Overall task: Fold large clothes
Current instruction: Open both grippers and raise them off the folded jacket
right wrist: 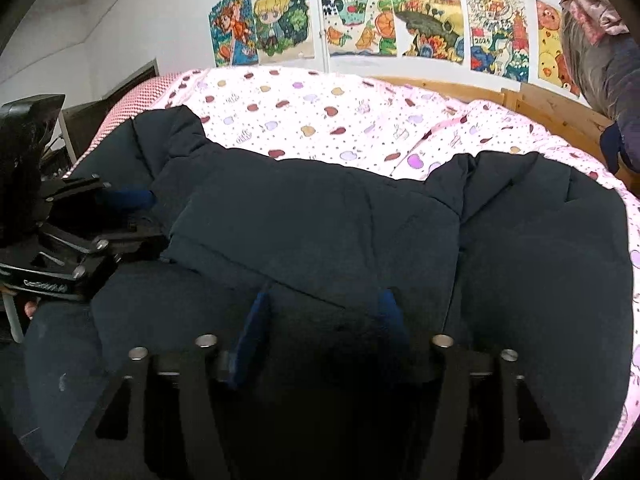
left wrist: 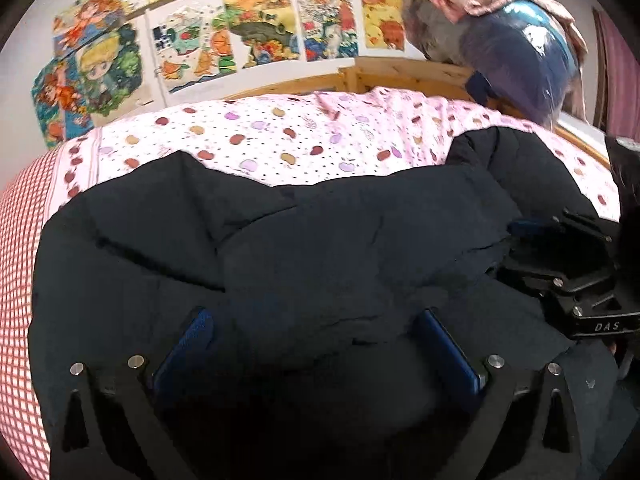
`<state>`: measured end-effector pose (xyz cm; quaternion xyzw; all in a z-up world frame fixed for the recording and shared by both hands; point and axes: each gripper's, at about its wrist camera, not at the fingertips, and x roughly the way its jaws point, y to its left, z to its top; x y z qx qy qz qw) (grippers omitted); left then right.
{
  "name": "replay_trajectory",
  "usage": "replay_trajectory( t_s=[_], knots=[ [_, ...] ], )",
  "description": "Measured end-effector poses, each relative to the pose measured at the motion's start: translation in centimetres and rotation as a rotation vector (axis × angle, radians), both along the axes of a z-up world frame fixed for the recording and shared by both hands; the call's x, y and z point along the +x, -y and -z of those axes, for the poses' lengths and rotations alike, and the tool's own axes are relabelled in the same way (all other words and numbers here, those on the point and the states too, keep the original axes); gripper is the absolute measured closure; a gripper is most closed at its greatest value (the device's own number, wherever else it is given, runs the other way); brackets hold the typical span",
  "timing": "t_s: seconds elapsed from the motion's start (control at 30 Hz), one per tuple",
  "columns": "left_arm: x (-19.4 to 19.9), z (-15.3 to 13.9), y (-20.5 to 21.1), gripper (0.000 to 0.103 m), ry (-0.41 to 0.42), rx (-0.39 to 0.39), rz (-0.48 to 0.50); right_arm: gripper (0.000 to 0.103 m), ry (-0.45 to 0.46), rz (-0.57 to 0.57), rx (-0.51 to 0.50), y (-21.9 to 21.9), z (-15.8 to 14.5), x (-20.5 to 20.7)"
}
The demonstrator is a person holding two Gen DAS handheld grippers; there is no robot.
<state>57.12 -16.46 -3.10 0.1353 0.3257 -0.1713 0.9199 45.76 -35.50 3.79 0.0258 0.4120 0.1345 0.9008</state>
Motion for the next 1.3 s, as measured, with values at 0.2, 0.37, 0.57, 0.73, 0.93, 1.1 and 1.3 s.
replay_trajectory(
  t_s=[0.2, 0.37, 0.57, 0.73, 0.93, 1.1, 1.3],
  knots=[
    [-1.2, -1.2, -1.6, 0.0, 0.028, -0.072, -0.029, 0.034, -0.003, 0.049, 0.017, 0.9, -0.5, -1.1],
    [-2.5, -2.7, -3.5, 0.0, -0.003, -0.182, -0.066, 0.025, -0.045, 0.088, 0.051, 2.2, -1.5, -2.0],
    [-4.8, -4.1, -5.8, 0.0, -0.093, -0.322, -0.164, 0.024, -0.063, 0.1, 0.066, 3.0, -3.6, -5.2],
    [-8.7, -5.0, -5.9, 0.0, -0.141, -0.36, -0.182, 0.024, -0.058, 0.044, 0.041, 2.7, -6.1, -8.4],
    [-13.7, -6.8, -4.9, 0.0, -0.17, -0.318, -0.123, 0.024, -0.014, -0.002, 0.036, 2.5, -10.1, -12.7],
    [-18.3, -9.1, -3.7, 0.0, -0.115, -0.22, -0.033, 0.018, 0.011, -0.008, 0.056, 3.0, -12.6, -16.5],
    [-23.5, -10.1, -2.6, 0.0, -0.054, -0.071, 0.022, 0.017, 0.04, -0.02, 0.057, 3.2, -15.0, -20.9]
  ],
)
